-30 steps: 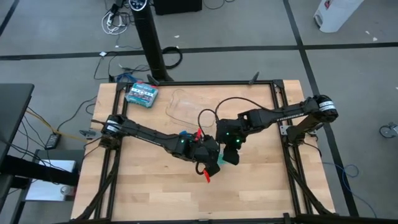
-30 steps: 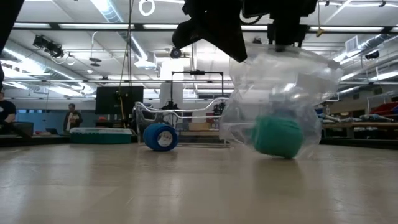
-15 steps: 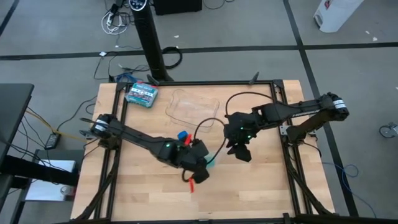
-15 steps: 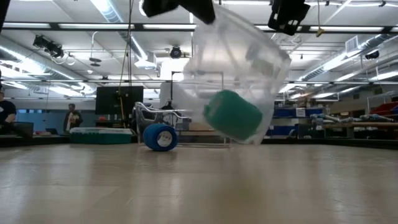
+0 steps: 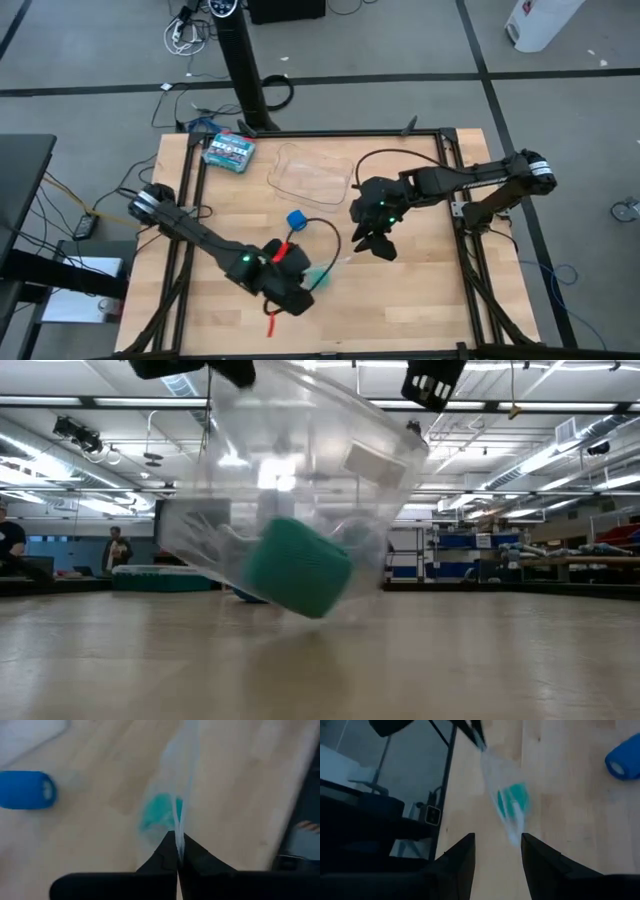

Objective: Roll bandage
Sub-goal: Put the blue bandage into the transparent zip bag

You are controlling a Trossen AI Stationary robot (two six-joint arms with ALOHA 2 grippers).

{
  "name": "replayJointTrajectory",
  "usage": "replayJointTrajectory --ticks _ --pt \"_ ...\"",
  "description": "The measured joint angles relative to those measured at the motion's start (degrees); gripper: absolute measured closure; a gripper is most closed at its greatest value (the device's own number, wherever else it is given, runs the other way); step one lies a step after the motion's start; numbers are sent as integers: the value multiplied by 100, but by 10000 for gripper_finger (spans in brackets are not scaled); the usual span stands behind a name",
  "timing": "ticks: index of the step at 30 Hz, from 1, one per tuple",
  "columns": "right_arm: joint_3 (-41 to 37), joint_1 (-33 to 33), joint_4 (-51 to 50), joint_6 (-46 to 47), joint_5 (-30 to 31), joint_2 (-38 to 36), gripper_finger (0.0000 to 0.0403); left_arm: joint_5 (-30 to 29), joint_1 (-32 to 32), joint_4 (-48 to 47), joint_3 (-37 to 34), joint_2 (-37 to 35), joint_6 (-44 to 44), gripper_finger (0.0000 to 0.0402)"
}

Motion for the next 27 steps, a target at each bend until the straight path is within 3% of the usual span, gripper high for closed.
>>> replayJointTrajectory --ticks 6,12,17,27 --pt "522 -141 -70 -35 -88 191 254 -317 -152 822 -1073 -879 -295 401" --pt "1433 -246 -220 -444 -282 1011 254 -377 -177 649 -1880 -1639 -296 401" --pt "2067 -376 -226 -551 -302 1775 254 -302 -196 238 -2257 -1948 -322 401" --pt "2887 -604 -230 -769 -352 2839 254 -17 -466 515 -2979 -2366 -617 400"
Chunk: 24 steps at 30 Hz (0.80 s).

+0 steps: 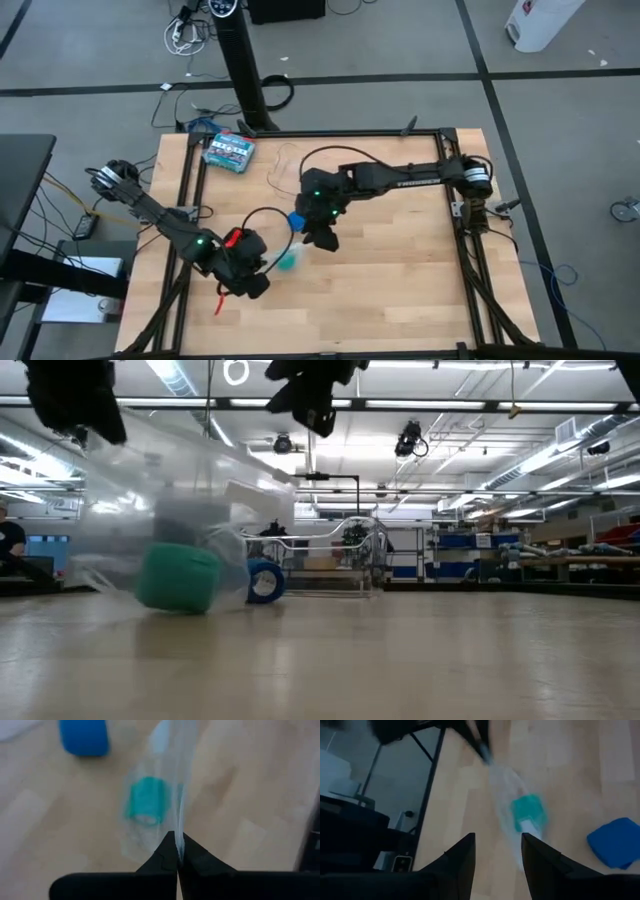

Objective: Roll bandage
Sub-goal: Put the blue bandage into the transparent zip bag

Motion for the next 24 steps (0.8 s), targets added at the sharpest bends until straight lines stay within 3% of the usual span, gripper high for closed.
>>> replayJointTrajectory --ticks 10,17,24 --pt "75 -205 94 -495 247 517 248 140 -200 42 -314 -457 -273 399" --pt "36 -255 265 -1801 771 646 219 432 -220 128 -319 -684 -435 399" --pt "22 -319 419 -2112 877 1141 184 656 -185 300 -319 -722 -897 398"
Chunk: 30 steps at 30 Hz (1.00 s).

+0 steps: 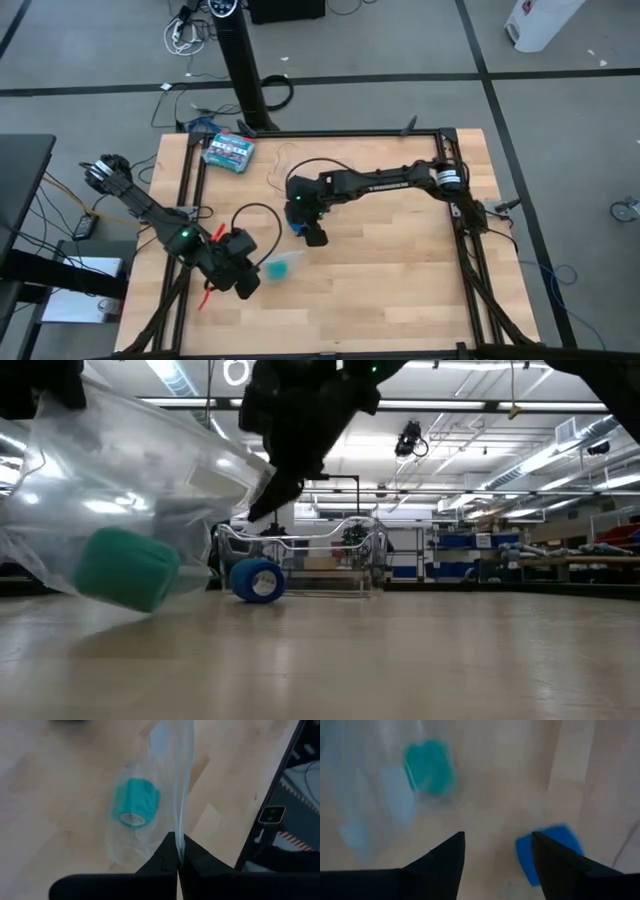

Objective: Roll bandage
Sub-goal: Put the blue bandage into the transparent zip bag

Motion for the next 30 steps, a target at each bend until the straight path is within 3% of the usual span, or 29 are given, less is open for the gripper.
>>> replayJointTrajectory --ticks 6,13,30 --pt "10 -14 -20 -151 637 192 160 38 33 91 2 -4 -403 398" --pt "9 119 243 -1172 1482 299 155 30 33 208 11 -2 -422 398" --pt "-70 183 360 -1763 1645 538 170 63 33 242 11 -2 -491 398"
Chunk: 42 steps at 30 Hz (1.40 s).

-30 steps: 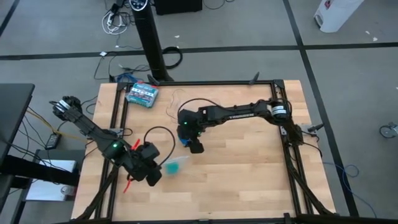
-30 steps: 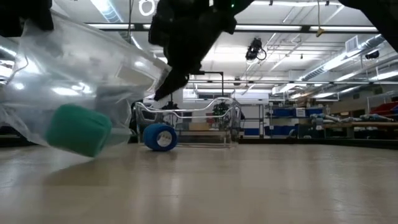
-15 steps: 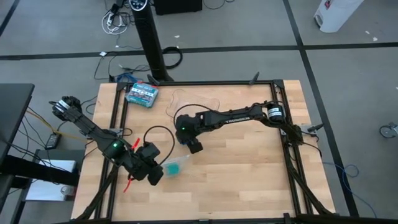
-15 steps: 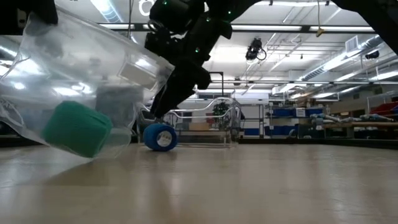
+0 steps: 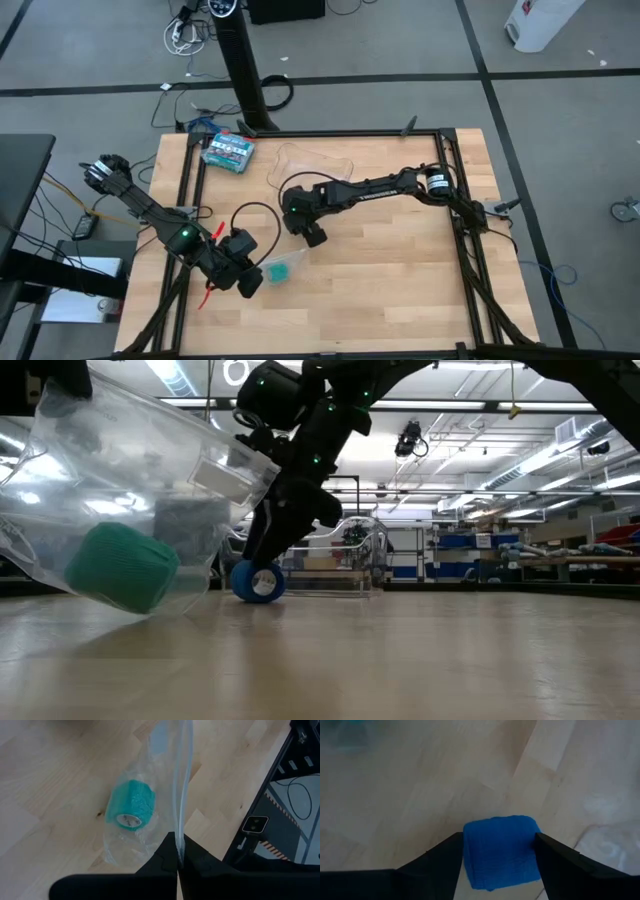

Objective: Roll bandage
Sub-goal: Put the blue bandage into the transparent zip bag

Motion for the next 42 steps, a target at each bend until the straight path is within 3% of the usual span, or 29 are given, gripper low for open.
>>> replayJointTrajectory --ticks 9,16,22,35,42 --pt "2 -4 102 -180 130 61 174 0 0 0 0 2 2 398" --pt "-10 9 -51 -241 767 202 179 33 0 15 0 4 2 398" --pt "-15 9 51 -236 761 219 195 68 0 39 2 4 4 398" --pt "-28 2 -11 -53 632 175 359 109 0 37 2 4 31 398" --pt "46 4 -166 212 214 -78 399 122 0 44 2 4 -62 398"
